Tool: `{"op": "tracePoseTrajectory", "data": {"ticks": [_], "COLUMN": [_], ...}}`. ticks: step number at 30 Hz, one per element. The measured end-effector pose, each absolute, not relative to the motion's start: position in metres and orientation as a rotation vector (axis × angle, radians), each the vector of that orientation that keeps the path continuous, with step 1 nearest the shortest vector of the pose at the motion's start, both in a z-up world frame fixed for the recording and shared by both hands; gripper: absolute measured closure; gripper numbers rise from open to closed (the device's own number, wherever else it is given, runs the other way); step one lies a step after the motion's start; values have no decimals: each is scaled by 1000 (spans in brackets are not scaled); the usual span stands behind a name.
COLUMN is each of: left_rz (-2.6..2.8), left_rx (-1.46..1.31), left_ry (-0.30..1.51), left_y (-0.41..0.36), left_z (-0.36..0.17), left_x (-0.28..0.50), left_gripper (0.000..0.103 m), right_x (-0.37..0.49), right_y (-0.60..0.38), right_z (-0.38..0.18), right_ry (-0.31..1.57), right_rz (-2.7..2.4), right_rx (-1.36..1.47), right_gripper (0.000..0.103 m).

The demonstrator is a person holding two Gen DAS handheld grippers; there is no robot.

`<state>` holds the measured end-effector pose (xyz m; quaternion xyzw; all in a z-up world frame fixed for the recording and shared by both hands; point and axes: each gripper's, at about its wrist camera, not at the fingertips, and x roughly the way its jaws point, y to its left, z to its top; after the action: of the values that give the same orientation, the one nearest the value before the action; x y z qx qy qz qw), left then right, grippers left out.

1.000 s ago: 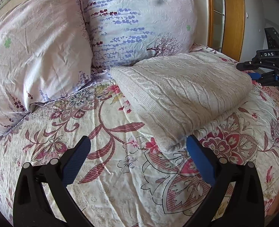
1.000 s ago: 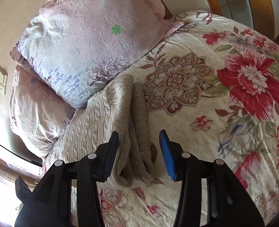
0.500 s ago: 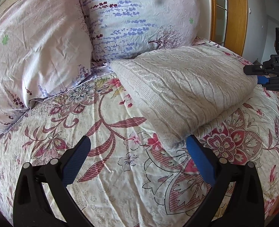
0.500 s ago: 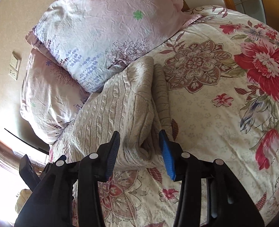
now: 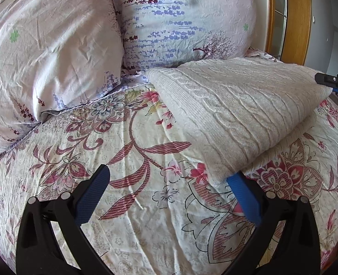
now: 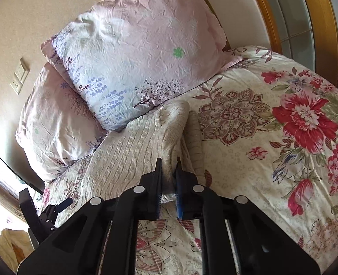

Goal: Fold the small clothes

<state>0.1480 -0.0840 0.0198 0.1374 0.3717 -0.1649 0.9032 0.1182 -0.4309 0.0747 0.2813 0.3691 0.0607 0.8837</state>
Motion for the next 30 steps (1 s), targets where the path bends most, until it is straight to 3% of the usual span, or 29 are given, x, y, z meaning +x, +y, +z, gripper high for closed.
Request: {"op": "tracePoseTrajectory", "data": {"ticks": [9,20,30], "left_rz": [-301,-301,-350], "left_rx": [303,280,151], "left_ry": [769,826,750], "left_y": [-85,-82,-51], "left_z": [18,9,47], "left_x": [145,150,127], "left_gripper": [2,2,2], "right_x": [117,121,134], "right_y": [-424,-412,-419], "right_z": [31,30,38], "right_ry": [902,921,962], "right_rz": [58,-8,13], "right_rx": [599,529,524], "right_gripper": [93,93,91]}}
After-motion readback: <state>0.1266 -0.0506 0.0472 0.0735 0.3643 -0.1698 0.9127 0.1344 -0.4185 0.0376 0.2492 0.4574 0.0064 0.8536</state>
